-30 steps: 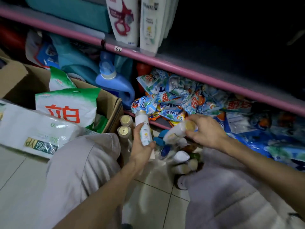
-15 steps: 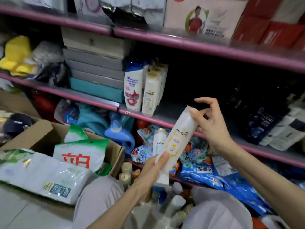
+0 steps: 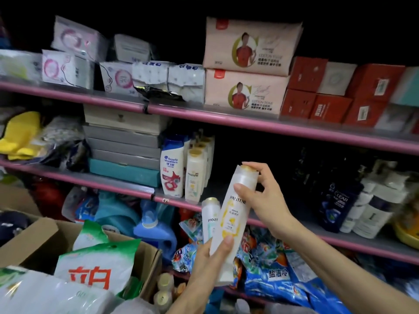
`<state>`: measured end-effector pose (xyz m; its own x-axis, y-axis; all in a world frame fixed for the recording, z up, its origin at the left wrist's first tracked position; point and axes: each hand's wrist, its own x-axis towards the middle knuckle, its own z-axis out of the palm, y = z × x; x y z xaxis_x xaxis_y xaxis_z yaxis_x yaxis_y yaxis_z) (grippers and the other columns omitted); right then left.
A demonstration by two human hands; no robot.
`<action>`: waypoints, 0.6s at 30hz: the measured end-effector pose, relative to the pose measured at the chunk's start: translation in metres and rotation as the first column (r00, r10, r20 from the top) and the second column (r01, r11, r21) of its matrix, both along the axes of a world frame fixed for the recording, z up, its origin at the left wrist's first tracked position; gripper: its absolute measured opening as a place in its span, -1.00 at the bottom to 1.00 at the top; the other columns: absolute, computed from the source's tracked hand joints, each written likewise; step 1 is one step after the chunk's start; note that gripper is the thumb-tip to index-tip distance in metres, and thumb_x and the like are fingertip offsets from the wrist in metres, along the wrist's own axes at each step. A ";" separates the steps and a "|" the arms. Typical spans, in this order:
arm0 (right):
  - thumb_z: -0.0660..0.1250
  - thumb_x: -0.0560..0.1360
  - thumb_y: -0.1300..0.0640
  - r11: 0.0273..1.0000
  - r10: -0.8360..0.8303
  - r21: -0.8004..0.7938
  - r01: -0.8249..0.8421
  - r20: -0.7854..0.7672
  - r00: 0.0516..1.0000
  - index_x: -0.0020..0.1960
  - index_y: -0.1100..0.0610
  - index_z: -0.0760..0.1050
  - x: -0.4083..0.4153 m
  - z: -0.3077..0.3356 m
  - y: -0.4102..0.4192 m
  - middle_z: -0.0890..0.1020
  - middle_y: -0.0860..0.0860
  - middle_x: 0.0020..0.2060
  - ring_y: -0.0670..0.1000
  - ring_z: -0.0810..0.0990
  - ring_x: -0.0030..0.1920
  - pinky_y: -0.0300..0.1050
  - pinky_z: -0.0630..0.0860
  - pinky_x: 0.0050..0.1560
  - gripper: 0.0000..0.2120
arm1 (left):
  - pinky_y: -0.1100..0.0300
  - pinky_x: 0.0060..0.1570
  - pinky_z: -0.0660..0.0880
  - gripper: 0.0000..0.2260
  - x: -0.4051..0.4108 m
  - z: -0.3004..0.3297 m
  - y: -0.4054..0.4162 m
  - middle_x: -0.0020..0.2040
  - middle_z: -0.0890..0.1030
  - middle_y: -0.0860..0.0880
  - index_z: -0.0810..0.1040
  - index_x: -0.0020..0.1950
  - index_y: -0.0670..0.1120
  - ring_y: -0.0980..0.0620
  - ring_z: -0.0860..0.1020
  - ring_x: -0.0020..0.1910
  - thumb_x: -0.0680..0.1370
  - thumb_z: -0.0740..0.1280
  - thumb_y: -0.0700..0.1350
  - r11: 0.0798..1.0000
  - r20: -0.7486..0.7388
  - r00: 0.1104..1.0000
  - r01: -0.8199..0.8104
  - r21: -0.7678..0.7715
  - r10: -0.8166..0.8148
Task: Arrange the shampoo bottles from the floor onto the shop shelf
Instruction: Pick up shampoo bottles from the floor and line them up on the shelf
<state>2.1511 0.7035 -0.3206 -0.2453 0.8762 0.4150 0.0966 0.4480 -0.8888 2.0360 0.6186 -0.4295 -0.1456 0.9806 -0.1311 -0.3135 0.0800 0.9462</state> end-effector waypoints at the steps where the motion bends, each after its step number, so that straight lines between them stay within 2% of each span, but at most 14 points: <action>1: 0.44 0.45 0.17 1.000 0.002 -0.004 -0.002 -0.008 1.000 0.14 -0.20 0.44 0.000 0.001 0.000 0.57 -0.09 0.00 -0.18 0.64 -0.13 -0.24 0.59 -0.25 -0.61 | 0.39 -0.39 0.48 -0.61 0.001 0.001 -0.001 -0.17 0.71 0.02 0.68 -0.09 -0.01 0.16 0.66 -0.27 0.25 0.42 0.22 1.000 -0.005 1.000 0.009 0.005 -0.009; 4: 0.42 0.46 0.19 1.000 0.026 0.000 -0.026 0.012 1.000 0.14 -0.20 0.45 0.000 0.004 -0.002 0.56 -0.07 0.03 -0.09 0.67 -0.16 -0.16 0.62 -0.24 -0.62 | 0.39 -0.31 0.50 -0.58 0.004 0.002 -0.003 -0.02 0.68 -0.03 0.67 -0.01 0.02 0.13 0.66 -0.15 0.26 0.41 0.25 1.000 -0.022 0.999 0.025 0.017 -0.024; 8: 0.43 0.47 0.12 0.999 0.041 0.001 -0.041 0.029 0.999 0.22 -0.26 0.39 0.002 0.005 -0.007 0.56 -0.11 0.07 -0.02 0.70 -0.15 -0.11 0.65 -0.20 -0.56 | 0.41 -0.22 0.49 -0.66 0.007 0.004 -0.002 0.14 0.54 -0.07 0.66 -0.07 0.14 0.14 0.61 -0.02 0.25 0.39 0.25 0.999 -0.088 0.996 0.004 0.046 0.000; 11: 0.49 0.41 0.15 0.975 0.062 -0.210 -0.077 -0.074 0.995 0.33 -0.34 0.19 0.007 -0.003 -0.008 0.62 -0.04 0.05 0.02 0.70 -0.07 -0.05 0.65 -0.14 -0.28 | 0.51 -0.21 0.44 -0.75 0.006 0.007 0.000 0.11 0.45 -0.03 0.66 -0.15 0.26 0.21 0.54 0.02 0.24 0.39 0.29 0.997 -0.167 0.985 -0.024 0.069 0.036; 12: 0.51 0.38 0.17 0.949 0.077 -0.298 -0.100 -0.086 0.993 0.35 -0.29 0.17 0.008 -0.008 -0.010 0.65 0.00 0.03 0.04 0.70 -0.06 0.00 0.65 -0.10 -0.25 | 0.55 -0.21 0.42 -0.78 0.005 0.008 0.001 0.10 0.43 -0.02 0.65 -0.15 0.32 0.22 0.53 0.03 0.25 0.40 0.31 0.996 -0.195 0.980 -0.021 0.082 0.037; 14: 0.52 0.36 0.16 0.913 0.117 -0.390 -0.119 -0.029 0.993 0.30 0.00 0.31 0.008 -0.016 -0.014 0.68 0.07 0.02 0.03 0.70 -0.04 0.03 0.64 -0.04 -0.39 | 0.53 -0.18 0.42 -0.75 0.004 0.008 0.005 0.10 0.40 0.00 0.59 -0.11 0.42 0.24 0.50 0.04 0.25 0.37 0.38 0.995 -0.260 0.965 -0.001 0.099 0.027; 16: 0.51 0.37 0.13 0.910 0.109 -0.403 -0.094 0.015 0.994 0.16 0.07 0.46 0.010 -0.024 -0.015 0.70 0.04 -0.03 -0.01 0.70 -0.07 -0.09 0.64 -0.10 -0.58 | 0.46 -0.10 0.44 -0.74 0.002 0.008 0.012 0.11 0.38 0.02 0.53 -0.03 0.46 0.22 0.49 0.08 0.30 0.32 0.39 0.993 -0.338 0.941 0.006 0.117 0.034; 18: 0.51 0.37 0.14 0.928 0.050 -0.370 -0.040 0.017 0.999 0.11 0.07 0.49 0.015 -0.027 -0.011 0.71 -0.02 -0.10 -0.07 0.70 -0.12 -0.22 0.60 -0.23 -0.65 | 0.32 0.04 0.50 -0.70 0.000 0.008 0.019 0.18 0.39 0.05 0.36 0.16 0.47 0.14 0.51 0.14 0.43 0.24 0.31 0.985 -0.342 0.938 0.011 0.172 0.050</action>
<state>2.1658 0.6928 -0.3479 -0.2939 0.9541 0.0572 0.1094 0.0930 -0.9896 2.0358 0.6380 -0.4217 -0.1713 0.9804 0.0975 0.0336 -0.0930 0.9951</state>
